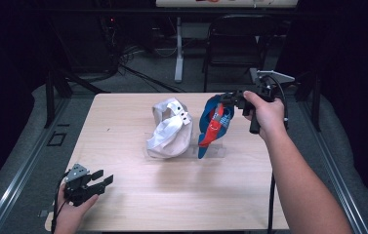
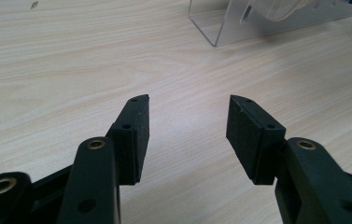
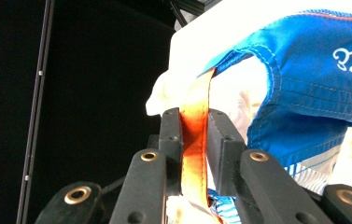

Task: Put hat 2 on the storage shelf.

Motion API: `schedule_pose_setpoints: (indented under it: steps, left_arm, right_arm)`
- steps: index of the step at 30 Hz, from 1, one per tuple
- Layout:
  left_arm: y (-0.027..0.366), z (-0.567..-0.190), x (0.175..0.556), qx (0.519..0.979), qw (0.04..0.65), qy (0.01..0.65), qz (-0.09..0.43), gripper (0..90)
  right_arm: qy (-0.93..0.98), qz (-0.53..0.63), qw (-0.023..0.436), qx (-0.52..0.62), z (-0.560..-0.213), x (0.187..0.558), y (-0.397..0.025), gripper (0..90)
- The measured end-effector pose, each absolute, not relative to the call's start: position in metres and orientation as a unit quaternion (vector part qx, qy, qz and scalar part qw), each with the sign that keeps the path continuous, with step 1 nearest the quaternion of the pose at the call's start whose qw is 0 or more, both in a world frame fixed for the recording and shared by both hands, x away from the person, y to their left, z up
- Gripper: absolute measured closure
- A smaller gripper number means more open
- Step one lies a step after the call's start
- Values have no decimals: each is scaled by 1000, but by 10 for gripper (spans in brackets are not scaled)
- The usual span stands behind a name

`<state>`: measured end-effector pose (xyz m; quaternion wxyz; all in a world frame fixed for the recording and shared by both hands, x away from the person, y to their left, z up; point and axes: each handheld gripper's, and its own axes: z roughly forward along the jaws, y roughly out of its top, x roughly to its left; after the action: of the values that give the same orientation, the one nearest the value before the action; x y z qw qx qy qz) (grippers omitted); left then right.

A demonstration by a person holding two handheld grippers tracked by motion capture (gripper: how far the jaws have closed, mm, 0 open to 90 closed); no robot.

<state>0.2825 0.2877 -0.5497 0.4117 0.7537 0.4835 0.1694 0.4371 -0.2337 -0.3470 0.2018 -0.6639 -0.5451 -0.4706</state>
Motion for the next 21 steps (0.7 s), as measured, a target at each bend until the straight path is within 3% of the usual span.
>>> schedule_pose_setpoints:
  steps: [21]
  left_arm:
    - [289, -550, 283, 753, 411, 484, 169, 499]
  right_arm:
    - [-553, -470, 194, -660, -345, 429, -242, 771]
